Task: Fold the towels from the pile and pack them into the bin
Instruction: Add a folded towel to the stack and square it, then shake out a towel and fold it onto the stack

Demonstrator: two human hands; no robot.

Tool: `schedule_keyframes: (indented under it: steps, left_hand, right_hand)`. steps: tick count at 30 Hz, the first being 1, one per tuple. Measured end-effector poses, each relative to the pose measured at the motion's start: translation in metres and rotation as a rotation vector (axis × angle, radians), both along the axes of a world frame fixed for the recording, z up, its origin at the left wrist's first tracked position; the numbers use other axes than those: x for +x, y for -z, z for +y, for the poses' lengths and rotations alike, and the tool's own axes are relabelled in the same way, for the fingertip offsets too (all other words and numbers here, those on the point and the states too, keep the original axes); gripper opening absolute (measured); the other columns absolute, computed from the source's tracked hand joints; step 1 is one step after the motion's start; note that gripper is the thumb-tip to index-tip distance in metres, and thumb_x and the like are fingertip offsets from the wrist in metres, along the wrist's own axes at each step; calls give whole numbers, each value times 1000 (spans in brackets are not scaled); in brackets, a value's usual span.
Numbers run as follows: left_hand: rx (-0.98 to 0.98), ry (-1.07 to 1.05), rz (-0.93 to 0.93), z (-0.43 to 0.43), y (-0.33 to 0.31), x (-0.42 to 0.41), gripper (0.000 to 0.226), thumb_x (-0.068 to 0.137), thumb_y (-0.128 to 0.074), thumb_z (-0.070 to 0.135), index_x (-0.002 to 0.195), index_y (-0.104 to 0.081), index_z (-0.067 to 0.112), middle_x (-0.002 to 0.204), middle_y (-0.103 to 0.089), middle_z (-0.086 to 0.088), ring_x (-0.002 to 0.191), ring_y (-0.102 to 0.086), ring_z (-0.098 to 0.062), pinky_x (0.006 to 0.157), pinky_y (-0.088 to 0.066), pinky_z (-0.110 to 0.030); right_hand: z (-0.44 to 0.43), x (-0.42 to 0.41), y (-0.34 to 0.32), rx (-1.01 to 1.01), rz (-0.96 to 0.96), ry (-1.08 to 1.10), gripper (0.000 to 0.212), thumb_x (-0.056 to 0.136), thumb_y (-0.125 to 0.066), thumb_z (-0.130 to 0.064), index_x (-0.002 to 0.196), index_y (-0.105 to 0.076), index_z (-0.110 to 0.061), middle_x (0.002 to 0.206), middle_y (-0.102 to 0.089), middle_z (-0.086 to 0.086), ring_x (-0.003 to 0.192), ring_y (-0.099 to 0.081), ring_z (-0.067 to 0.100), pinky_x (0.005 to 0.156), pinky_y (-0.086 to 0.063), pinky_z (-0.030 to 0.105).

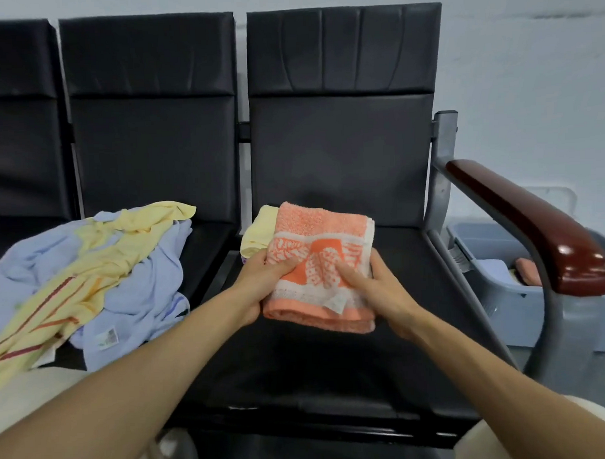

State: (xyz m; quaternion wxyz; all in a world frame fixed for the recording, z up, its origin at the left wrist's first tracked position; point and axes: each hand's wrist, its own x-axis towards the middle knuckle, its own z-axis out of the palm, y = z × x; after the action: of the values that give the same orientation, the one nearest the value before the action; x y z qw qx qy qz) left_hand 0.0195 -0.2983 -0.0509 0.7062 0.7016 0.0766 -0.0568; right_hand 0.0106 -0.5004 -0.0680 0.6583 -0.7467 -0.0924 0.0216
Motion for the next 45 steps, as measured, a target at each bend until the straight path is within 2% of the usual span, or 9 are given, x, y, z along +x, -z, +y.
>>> schedule_keyframes:
  steps: [5,10,15,19,23,28,35,41,45]
  left_hand:
    - [169,25,-74,25,4,35,26,92,-63,31,117,-57,25,106,-70,3,96,-69,-17,88,-56,-41]
    - [187,7,-57,51,-7,89,71,82,-74,19,140,-33,25,107,-58,6,91,-64,-15,69,-54,-30]
    - [312,-13,-179,72,-19,148,59,82,-73,13,132,-45,28,99,-59,3,79,-64,-13,59,-52,-26]
    - [397,-29,-214,72,3,179,56,82,-72,20,131,-47,32,108,-62,5,91,-64,-14,76,-57,-34]
    - [465,-7,-149,65,36,191,55,87,-69,34,138,-48,32,116,-62,3,94,-66,-17,81,-58,-37]
    - [457,-20,-134,64,29,184,46,96,-54,38,140,-45,35,110,-64,6,88,-69,-18,76,-59,-36]
    - [495,-68,-154,98,14,126,45,93,-53,27,138,-50,23,122,-63,-2,109,-61,-18,100,-48,-37]
    - [440,-204,-121,168,4,45,24,97,-49,12,117,-61,19,108,-64,-5,90,-62,-14,79,-50,-26]
    - [648,-310,-110,223,15,18,28,96,-50,14,122,-62,17,123,-61,-5,109,-58,-21,92,-43,-28]
  right_hand:
    - [22,40,0,-186,-36,45,23,94,-55,-36,117,-54,-29,109,-69,-12,98,-68,8,90,-55,40]
    - [54,101,-16,-267,-106,85,28,96,-47,-11,82,-59,-32,88,-67,-17,87,-64,2,83,-52,25]
    - [75,167,-14,-239,-177,113,19,98,-48,-15,93,-61,-28,94,-68,-14,88,-64,1,79,-52,20]
    - [83,203,6,-312,-95,183,31,88,-50,-35,117,-55,-22,109,-66,-7,99,-63,14,89,-52,38]
    - [78,213,37,-313,64,316,25,97,-49,-22,121,-43,-16,105,-54,-4,79,-52,8,58,-39,21]
    - [86,210,35,-394,39,363,28,94,-43,-18,121,-49,-14,113,-62,4,89,-59,18,53,-39,22]
    - [110,157,3,-907,-240,515,54,90,-46,-16,142,-32,-10,134,-46,10,125,-39,31,103,-30,46]
    - [166,113,-28,-826,-375,296,39,93,-44,-15,131,-54,-13,127,-59,9,118,-51,30,98,-40,41]
    - [215,95,-39,-778,-319,51,32,91,-45,-12,116,-64,-12,112,-68,8,106,-61,27,82,-44,27]
